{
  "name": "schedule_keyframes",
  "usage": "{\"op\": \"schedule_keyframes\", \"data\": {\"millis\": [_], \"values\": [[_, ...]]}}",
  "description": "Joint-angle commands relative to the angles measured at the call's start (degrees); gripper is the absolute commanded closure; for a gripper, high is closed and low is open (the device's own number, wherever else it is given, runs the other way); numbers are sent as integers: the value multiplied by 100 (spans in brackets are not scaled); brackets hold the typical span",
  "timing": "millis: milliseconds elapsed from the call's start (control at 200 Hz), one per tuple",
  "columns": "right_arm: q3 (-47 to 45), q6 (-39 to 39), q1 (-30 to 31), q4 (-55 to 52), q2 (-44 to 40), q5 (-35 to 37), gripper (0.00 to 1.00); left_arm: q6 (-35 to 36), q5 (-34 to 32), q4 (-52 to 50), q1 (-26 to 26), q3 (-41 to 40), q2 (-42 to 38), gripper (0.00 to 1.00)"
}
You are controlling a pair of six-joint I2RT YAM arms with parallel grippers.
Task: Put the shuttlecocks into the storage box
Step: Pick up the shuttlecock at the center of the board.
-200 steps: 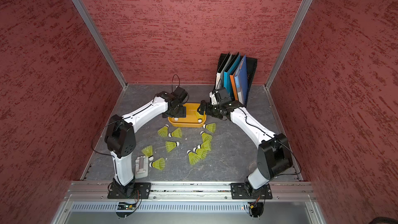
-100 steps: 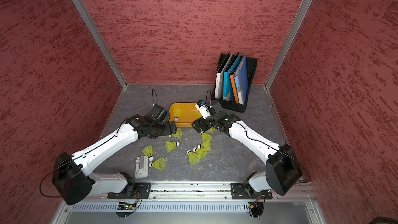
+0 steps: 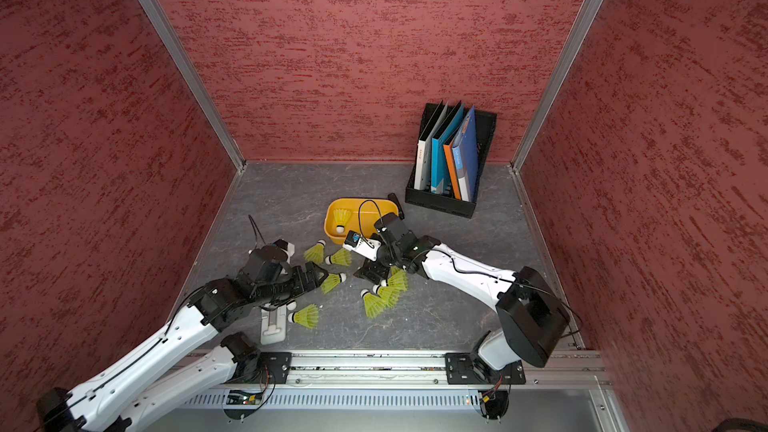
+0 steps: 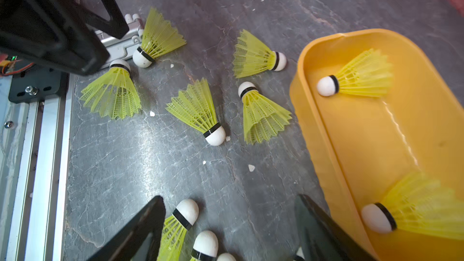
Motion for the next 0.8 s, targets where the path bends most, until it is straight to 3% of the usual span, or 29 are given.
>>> {"op": "schedule_keyframes", "data": {"millis": [0,411,611,792], "values": [[-5,-515,175,223,270,-266,22,-361,-29,-402,-30,-80,-381,0],[424,-715,566,465,1234,-7,34,-112,477,-817,19,-347,-1509,0],[557,-740,648,583,1531,203,35,-550,370,-956,25,-717,-2410,0],[733,-720,676,535,1757,247,40,-716,190,-1166,23,-758,-2717,0]]}}
